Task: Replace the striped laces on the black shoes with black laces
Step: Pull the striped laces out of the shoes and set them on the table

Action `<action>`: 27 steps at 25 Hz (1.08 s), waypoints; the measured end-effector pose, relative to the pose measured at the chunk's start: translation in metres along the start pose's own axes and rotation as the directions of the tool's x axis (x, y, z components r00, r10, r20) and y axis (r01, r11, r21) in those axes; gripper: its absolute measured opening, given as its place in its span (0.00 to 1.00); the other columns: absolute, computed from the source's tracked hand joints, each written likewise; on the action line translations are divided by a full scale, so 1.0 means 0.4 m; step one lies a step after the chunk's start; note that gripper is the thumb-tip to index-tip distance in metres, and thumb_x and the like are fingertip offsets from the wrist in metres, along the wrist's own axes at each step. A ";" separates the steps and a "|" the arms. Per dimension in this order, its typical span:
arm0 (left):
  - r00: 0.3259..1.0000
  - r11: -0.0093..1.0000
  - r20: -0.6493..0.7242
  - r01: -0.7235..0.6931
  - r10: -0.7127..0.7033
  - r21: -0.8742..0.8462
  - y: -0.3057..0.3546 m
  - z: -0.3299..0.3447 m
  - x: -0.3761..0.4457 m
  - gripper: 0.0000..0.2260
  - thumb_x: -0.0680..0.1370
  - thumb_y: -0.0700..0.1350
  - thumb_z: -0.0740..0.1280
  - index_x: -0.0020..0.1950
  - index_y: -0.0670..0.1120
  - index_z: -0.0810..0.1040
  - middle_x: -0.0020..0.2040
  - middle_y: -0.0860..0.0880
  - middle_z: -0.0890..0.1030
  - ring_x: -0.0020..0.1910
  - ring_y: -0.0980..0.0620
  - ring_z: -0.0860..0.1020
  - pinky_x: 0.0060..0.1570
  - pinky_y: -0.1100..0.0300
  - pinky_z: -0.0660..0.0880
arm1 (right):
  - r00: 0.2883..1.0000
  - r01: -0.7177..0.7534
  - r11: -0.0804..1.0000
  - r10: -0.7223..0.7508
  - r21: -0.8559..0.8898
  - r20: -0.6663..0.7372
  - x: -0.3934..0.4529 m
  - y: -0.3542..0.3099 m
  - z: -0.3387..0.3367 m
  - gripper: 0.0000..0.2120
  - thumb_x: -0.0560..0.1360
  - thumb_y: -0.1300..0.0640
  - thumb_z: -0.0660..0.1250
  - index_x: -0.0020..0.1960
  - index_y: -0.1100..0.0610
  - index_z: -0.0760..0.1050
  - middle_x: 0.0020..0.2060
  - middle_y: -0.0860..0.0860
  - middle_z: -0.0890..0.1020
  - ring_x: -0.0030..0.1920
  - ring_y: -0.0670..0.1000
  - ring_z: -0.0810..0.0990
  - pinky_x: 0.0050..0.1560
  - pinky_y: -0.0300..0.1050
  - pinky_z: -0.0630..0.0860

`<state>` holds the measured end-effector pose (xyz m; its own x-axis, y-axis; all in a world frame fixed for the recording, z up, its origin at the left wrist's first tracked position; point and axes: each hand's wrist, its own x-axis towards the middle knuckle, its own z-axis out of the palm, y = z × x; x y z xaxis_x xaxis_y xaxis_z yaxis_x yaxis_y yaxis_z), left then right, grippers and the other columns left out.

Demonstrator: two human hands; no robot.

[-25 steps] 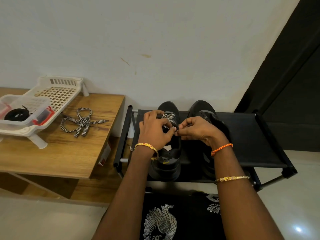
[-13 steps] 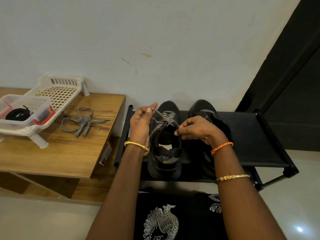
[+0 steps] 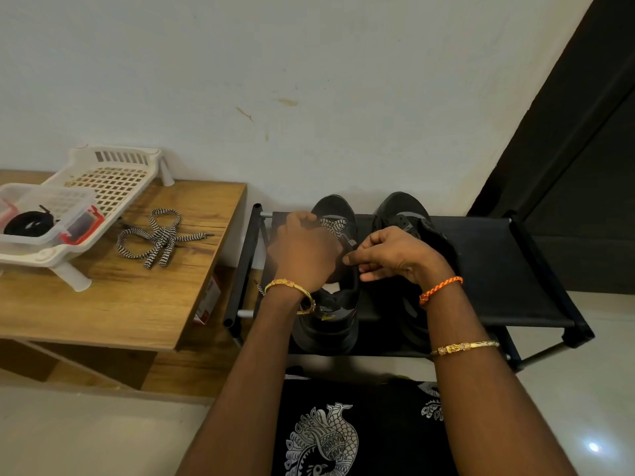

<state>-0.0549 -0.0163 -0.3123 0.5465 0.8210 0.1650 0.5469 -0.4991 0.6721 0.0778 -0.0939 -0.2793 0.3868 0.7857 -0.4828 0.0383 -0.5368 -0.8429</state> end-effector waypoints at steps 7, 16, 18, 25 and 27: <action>0.938 0.680 -0.106 0.159 -0.331 -0.716 -0.015 -0.055 0.022 0.07 0.80 0.38 0.59 0.46 0.48 0.72 0.60 0.48 0.73 0.63 0.49 0.72 0.67 0.57 0.65 | 1.000 -0.027 1.000 0.027 -0.011 0.010 0.005 0.002 -0.012 0.10 0.69 0.66 0.73 0.37 0.61 0.72 0.33 0.54 0.77 0.33 0.48 0.78 0.32 0.40 0.81; 0.952 0.943 -0.172 0.203 -0.253 -0.264 -0.027 -0.043 -0.008 0.22 0.69 0.47 0.72 0.60 0.54 0.68 0.62 0.51 0.66 0.65 0.51 0.64 0.67 0.47 0.58 | 0.998 0.057 0.994 -0.060 -0.097 -0.029 0.018 0.005 0.007 0.11 0.69 0.65 0.73 0.46 0.57 0.72 0.34 0.52 0.76 0.33 0.47 0.77 0.30 0.40 0.80; 0.992 0.991 -0.014 0.129 -0.129 -0.025 -0.016 -0.025 -0.022 0.22 0.66 0.50 0.73 0.57 0.56 0.70 0.60 0.53 0.63 0.66 0.51 0.60 0.64 0.52 0.53 | 0.974 0.197 0.951 -0.218 -0.238 -0.067 0.026 0.010 0.018 0.18 0.70 0.64 0.72 0.56 0.54 0.72 0.35 0.51 0.74 0.34 0.48 0.75 0.34 0.44 0.79; 0.972 0.984 -0.151 0.178 -0.178 -0.011 -0.012 -0.021 -0.032 0.12 0.69 0.49 0.74 0.36 0.54 0.70 0.35 0.56 0.74 0.38 0.55 0.74 0.47 0.55 0.66 | 0.738 0.360 0.575 -0.657 -0.734 -0.153 0.043 0.026 0.089 0.11 0.72 0.56 0.69 0.54 0.50 0.76 0.48 0.46 0.68 0.49 0.48 0.73 0.47 0.47 0.74; 0.964 0.980 -0.179 0.197 -0.198 -0.024 -0.012 -0.016 -0.039 0.10 0.70 0.51 0.73 0.37 0.53 0.73 0.35 0.56 0.76 0.34 0.58 0.73 0.41 0.58 0.71 | 0.720 0.348 0.547 -0.676 -0.762 -0.157 0.047 0.028 0.094 0.09 0.72 0.55 0.70 0.52 0.52 0.76 0.49 0.48 0.69 0.49 0.50 0.74 0.47 0.49 0.75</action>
<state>-0.0700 -0.0250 -0.3136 0.3048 0.9397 0.1549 0.6285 -0.3207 0.7086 0.0508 -0.0734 -0.3067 0.3968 0.8805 0.2595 0.8573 -0.2545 -0.4475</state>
